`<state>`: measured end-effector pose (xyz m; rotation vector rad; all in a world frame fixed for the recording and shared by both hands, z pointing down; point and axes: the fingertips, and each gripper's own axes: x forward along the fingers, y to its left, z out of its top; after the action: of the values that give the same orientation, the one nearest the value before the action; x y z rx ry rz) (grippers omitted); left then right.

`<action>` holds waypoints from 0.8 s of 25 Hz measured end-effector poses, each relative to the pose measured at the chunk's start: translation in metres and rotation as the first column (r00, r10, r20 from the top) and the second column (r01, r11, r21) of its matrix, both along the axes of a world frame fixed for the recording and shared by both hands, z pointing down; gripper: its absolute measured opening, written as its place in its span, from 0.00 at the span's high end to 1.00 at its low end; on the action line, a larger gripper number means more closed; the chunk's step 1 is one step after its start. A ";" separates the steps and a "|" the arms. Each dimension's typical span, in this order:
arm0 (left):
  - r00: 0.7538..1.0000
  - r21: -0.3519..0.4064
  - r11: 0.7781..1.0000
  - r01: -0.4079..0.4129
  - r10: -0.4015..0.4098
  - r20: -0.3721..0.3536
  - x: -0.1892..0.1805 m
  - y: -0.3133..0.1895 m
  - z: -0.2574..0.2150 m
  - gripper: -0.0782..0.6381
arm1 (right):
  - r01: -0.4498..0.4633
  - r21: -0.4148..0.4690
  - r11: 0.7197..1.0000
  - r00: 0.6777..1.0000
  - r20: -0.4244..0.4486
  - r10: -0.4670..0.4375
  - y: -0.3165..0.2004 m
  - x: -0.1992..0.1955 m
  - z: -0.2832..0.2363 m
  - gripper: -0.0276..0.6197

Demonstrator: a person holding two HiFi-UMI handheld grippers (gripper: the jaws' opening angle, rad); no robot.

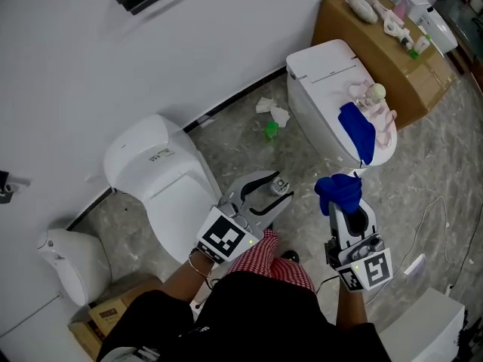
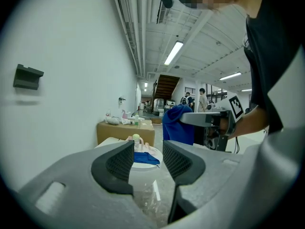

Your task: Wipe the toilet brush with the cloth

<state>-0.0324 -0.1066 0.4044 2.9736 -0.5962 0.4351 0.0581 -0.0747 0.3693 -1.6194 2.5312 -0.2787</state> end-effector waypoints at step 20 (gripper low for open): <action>0.998 -0.116 0.992 0.047 -0.043 0.035 0.027 -0.014 0.061 0.62 | 0.025 -0.090 0.996 0.999 0.025 -0.023 -0.030 0.024 0.064 0.85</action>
<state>-0.0052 -0.1203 0.4657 2.8413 -0.6168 0.4979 0.0820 -0.1050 0.4337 -1.6070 2.5573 -0.4185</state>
